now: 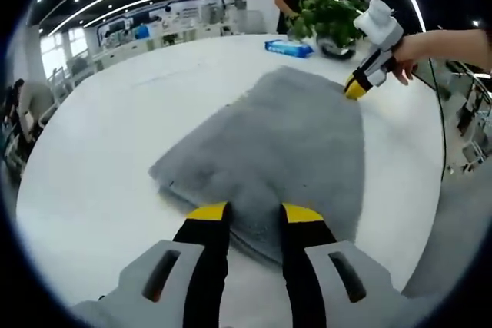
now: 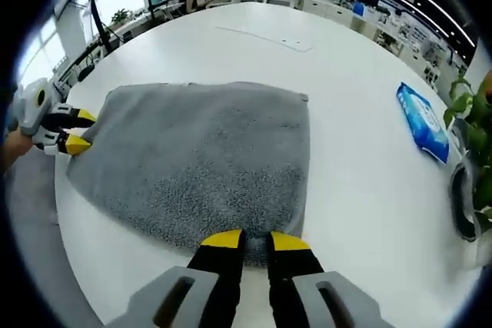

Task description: Open the folded towel by lifting each exposed corner and separating the folded layers until the towel lies flat within the target outline without major curled edges

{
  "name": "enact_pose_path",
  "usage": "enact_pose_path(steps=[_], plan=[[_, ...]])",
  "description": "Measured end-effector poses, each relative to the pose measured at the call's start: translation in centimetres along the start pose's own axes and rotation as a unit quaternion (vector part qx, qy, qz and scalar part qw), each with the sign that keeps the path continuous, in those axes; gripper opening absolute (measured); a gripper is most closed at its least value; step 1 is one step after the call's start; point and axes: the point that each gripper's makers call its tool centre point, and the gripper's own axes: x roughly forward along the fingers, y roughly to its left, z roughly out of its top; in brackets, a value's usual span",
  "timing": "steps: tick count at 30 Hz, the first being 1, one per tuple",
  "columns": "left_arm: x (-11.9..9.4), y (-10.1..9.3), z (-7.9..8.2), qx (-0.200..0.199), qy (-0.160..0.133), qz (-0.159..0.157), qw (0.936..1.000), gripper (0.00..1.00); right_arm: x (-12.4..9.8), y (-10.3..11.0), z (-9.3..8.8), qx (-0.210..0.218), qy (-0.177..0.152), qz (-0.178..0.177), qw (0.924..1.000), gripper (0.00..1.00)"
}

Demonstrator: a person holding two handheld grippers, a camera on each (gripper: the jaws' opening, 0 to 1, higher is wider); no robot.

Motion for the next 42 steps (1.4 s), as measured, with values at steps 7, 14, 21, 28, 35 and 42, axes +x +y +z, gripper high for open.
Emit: enact_pose_path(steps=[7, 14, 21, 28, 35, 42], plan=[[-0.4, -0.4, -0.3, -0.011, 0.002, 0.006, 0.9999, 0.25, 0.8, -0.5, 1.4, -0.018, 0.001, 0.010, 0.9998, 0.09], [-1.1, -1.4, -0.9, -0.019, 0.004, 0.010, 0.9998, 0.25, 1.5, -0.8, 2.5, -0.050, 0.013, 0.025, 0.9984, 0.09], [-1.4, -2.1, -1.2, -0.032, 0.008, 0.005, 0.9995, 0.26, 2.0, -0.8, 3.6, -0.070, 0.024, 0.030, 0.9968, 0.09], [-1.6, -2.6, -1.4, -0.042, 0.014, 0.002, 0.9990, 0.26, 2.4, -1.0, 4.4, -0.096, 0.033, 0.042, 0.9940, 0.09], [-1.8, -3.1, -1.6, -0.049, 0.015, -0.004, 0.9987, 0.26, 2.6, -0.9, 5.1, -0.121, 0.037, 0.060, 0.9902, 0.09], [-2.0, -3.9, -1.7, -0.053, 0.016, -0.005, 0.9985, 0.26, 3.1, -0.9, 6.1, -0.150, 0.053, 0.067, 0.9850, 0.09]])
